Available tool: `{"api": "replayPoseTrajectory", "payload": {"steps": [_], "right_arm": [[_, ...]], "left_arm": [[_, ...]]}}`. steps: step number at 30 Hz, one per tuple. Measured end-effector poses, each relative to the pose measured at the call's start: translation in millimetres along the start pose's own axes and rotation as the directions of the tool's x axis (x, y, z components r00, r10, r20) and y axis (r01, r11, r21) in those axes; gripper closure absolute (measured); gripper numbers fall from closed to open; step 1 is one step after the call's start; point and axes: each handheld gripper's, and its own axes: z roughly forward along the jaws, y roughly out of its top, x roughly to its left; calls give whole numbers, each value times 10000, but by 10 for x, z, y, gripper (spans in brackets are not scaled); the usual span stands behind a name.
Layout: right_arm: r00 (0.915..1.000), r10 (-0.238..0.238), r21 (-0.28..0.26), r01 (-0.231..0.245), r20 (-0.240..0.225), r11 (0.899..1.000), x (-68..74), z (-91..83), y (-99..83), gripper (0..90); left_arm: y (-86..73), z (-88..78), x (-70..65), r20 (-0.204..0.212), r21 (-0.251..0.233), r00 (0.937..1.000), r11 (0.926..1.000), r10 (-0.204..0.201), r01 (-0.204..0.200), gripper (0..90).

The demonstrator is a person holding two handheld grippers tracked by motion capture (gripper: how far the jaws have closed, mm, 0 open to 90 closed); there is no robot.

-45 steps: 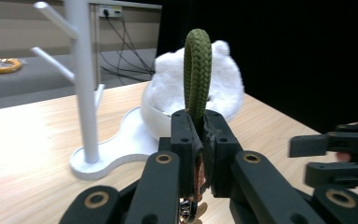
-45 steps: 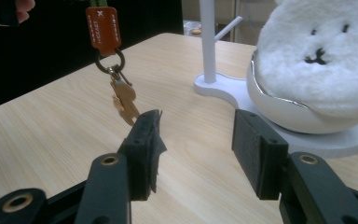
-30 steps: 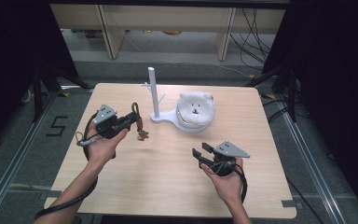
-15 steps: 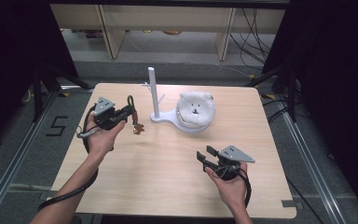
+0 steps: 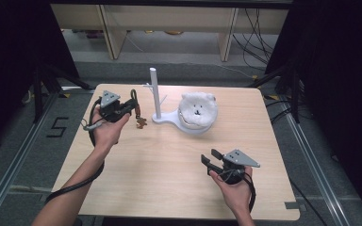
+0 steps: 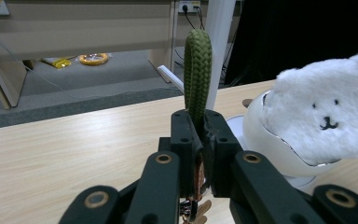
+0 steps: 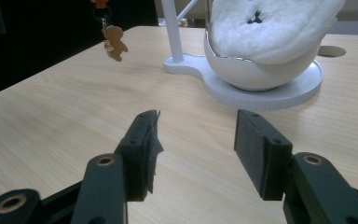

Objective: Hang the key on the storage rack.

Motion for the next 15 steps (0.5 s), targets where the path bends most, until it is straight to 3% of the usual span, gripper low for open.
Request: {"api": "replayPoseTrajectory", "payload": {"steps": [4,7,15], "right_arm": [[9990,450,88,-450,19,9989,18,-24,-2,502],[9985,537,190,-538,53,9984,24,-37,3,502],[9998,175,-112,-177,-100,9998,-17,1,-10,501]], "left_arm": [[7,49,2,-108,99,9999,9999,67,-66,833],[17,87,3,-152,74,9999,10000,40,-39,833],[58,173,9,-252,129,9997,9999,20,-16,833]]}}
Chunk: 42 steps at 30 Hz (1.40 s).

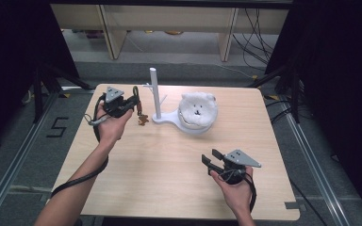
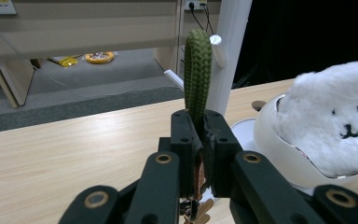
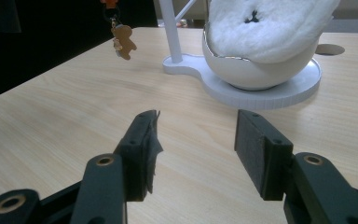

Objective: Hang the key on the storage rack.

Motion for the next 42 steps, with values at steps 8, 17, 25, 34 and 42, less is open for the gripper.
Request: {"api": "replayPoseTrajectory", "payload": {"steps": [8,17,25,34,42], "right_arm": [[9999,152,106,-152,54,9998,3,-9,1,499],[9996,275,60,-274,-78,9996,3,8,-4,499],[9996,278,71,-279,70,9996,-21,12,-12,499],[9995,321,40,-321,-45,9995,-25,23,-16,498],[9992,407,85,-407,-16,9991,-18,22,-16,498]], "left_arm": [[33,51,13,-89,17,10000,10000,-32,33,832],[72,78,-49,-53,-23,9998,9999,167,-167,832],[106,143,-79,-90,71,9997,9997,215,-214,832],[119,173,-115,-68,128,9991,9991,408,-407,831],[136,180,-157,-153,125,9969,9969,775,-773,828]]}}
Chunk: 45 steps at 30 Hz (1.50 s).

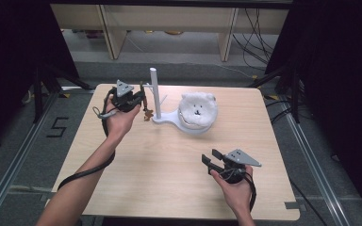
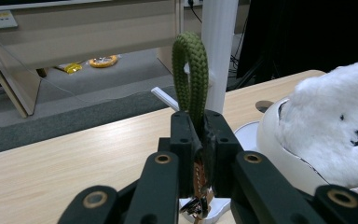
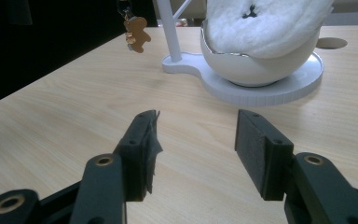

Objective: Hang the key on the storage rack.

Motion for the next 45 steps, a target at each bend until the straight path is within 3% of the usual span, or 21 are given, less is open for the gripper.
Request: {"api": "replayPoseTrajectory", "payload": {"steps": [4,6,11,12,13,17,26,34,36,45], "right_arm": [[9999,129,56,-129,76,9999,9,-10,0,498],[9998,-196,-98,195,-100,9998,-14,5,-2,498],[9997,-262,-117,261,-28,9996,-18,-4,-3,498],[10000,47,-34,-47,-35,10000,2,-12,-8,498],[9997,-225,-84,225,-14,9997,-17,-9,-5,498],[9995,-293,-81,293,99,9995,-25,-11,-6,498],[10000,5,28,-4,-75,10000,-7,-14,-12,498],[9999,-141,-36,141,24,9999,-18,-12,-16,498],[9999,172,40,-172,-8,9998,4,-17,-21,497],[10000,99,21,-99,6,9999,-4,-20,-22,498]], "left_arm": [[21,8,-24,47,44,10000,10000,46,-46,829],[33,18,-41,60,35,9999,10000,93,-93,829],[30,43,-50,86,123,9999,9998,141,-142,828],[28,48,-49,96,147,9998,9997,170,-172,827],[24,57,-54,111,124,9998,9998,138,-139,827],[14,75,-59,124,160,9997,9997,188,-189,826],[0,114,-85,173,220,9994,9993,306,-310,826],[-4,139,-92,119,218,9990,9988,437,-440,827],[-1,144,-98,147,255,9988,9985,473,-476,827],[-37,189,-110,302,362,9982,9980,516,-526,804]]}}
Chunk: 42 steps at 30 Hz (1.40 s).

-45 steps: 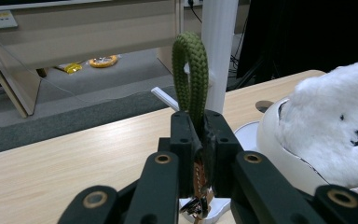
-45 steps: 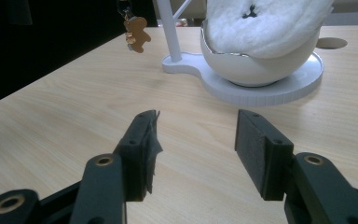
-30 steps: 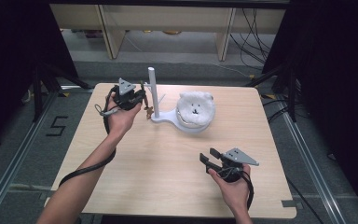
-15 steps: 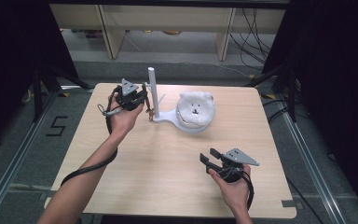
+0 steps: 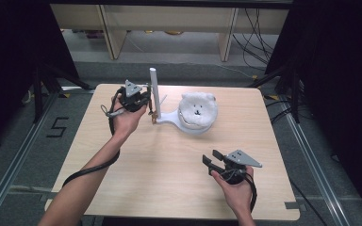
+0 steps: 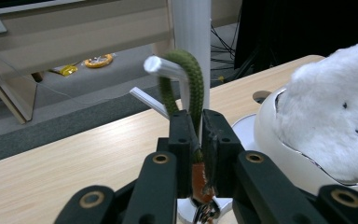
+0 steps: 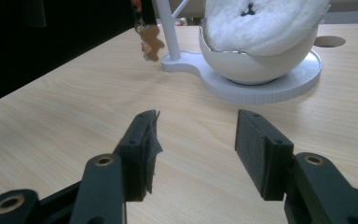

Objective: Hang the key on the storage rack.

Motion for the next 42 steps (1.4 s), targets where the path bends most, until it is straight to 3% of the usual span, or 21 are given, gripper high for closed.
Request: {"api": "replayPoseTrajectory", "payload": {"steps": [4,5,6,8,11,16,17,19,20,21,22,27,28,30,32,34,35,36,37,39,42], "right_arm": [[9995,-313,-77,314,27,9995,-24,4,-3,497],[9995,-313,-77,314,27,9995,-24,4,-3,497],[9999,111,30,-111,-40,9999,1,-6,-3,497],[9999,-11,80,10,101,10000,-8,-11,1,497],[9998,-153,92,152,114,9998,-26,-20,3,496],[9993,-295,69,294,215,9995,-44,-18,1,494],[9996,204,249,-209,195,9995,-12,-27,-3,494],[9996,-154,147,150,233,9998,-52,-17,-4,493],[9995,233,162,-237,222,9996,-26,-15,-13,493],[9995,233,162,-237,222,9996,-26,-15,-13,493],[9998,-118,-2,118,149,9999,-62,2,-17,493],[9991,-260,56,258,335,9997,-90,-16,-15,490],[9996,178,136,-181,235,9997,-68,-20,-19,489],[9992,-65,111,60,389,9999,-116,-21,-24,487],[9991,154,162,-161,388,9997,-115,-26,-31,487],[9988,-134,107,129,471,9999,-169,-17,-41,486],[9983,176,168,-186,558,9997,-152,-25,-47,485],[9976,-234,107,227,651,9997,-190,-20,-51,485],[9968,312,412,-343,736,9986,-160,-47,-48,484],[9975,-128,213,113,700,9997,-232,-21,-62,483],[9959,-81,259,58,904,9996,-247,-27,-75,483]], "left_arm": [[-34,-11,3,128,12,9999,10000,27,-27,764],[-34,-11,3,128,12,9999,10000,27,-27,756],[-46,-26,3,193,22,9998,10000,38,-38,740],[-72,-56,6,345,-10,9994,10000,-12,12,730],[-142,-123,37,686,12,9976,10000,60,-61,646],[-218,-196,71,748,9,9971,9999,171,-173,528],[-237,-223,82,753,5,9971,9999,124,-125,528],[-260,-265,99,780,57,9969,9999,133,-137,485],[-285,-312,109,792,37,9968,9999,126,-129,476],[-285,-312,109,792,37,9968,9999,126,-129,465],[-300,-343,113,832,49,9964,9999,131,-136,465],[-376,-475,142,904,71,9957,9997,218,-226,435],[-397,-505,154,850,172,9958,9993,326,-341,428],[-470,-590,208,779,321,9962,9987,377,-403,418],[-499,-617,220,740,279,9968,9991,311,-332,416],[-553,-685,259,618,294,9972,9986,419,-437,413],[-587,-716,271,587,271,9976,9989,354,-371,412],[-623,-752,284,549,282,9979,9989,358,-373,410],[-666,-783,296,567,234,9979,9992,305,-318,408],[-807,-885,331,511,242,9985,9995,180,-193,399],[-906,-959,362,412,222,9991,9997,29,-38,392]]}}
